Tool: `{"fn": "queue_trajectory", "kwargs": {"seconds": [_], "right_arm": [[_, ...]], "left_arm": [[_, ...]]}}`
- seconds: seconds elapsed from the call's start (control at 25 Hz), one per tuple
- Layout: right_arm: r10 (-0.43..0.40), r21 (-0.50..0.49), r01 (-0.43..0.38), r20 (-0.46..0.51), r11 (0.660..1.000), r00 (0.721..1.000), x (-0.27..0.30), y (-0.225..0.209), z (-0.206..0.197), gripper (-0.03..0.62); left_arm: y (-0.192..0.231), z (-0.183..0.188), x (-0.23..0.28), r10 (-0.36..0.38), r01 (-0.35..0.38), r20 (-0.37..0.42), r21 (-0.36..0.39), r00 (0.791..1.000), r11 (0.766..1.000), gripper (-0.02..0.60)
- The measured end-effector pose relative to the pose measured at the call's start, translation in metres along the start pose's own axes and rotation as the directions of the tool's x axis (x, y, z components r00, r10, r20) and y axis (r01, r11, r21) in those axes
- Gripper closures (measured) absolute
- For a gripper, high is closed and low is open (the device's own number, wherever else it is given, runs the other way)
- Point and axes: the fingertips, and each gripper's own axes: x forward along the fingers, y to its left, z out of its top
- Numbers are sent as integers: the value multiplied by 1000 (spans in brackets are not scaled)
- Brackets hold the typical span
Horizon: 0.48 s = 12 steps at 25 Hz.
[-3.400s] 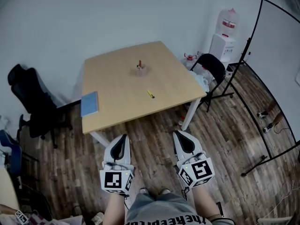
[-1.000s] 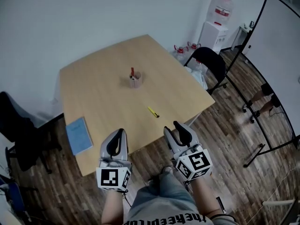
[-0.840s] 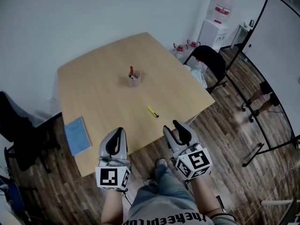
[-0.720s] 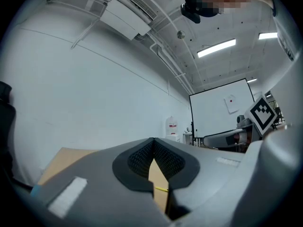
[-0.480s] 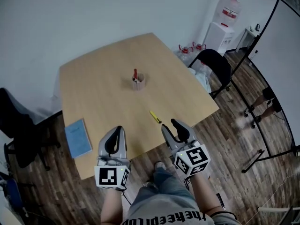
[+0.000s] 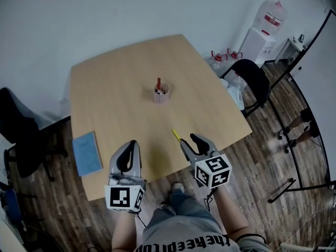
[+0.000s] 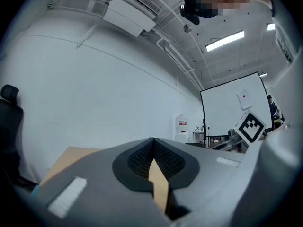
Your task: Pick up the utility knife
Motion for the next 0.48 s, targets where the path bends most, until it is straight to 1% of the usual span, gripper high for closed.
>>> {"fn": "queue_trajectory", "kwargs": {"seconds": [0.28,0.48], "right_arm": [[37,-6,-38,-123,999,992,27,-12,-30,412],[57,20,-54,-199,998,978,40,-18,-53,406]], "left_arm": [[9,-11,7,46,-46,-32,-12,998,999,561],[12,-19,9,65,-65,-46,-16,997,998,561]]}}
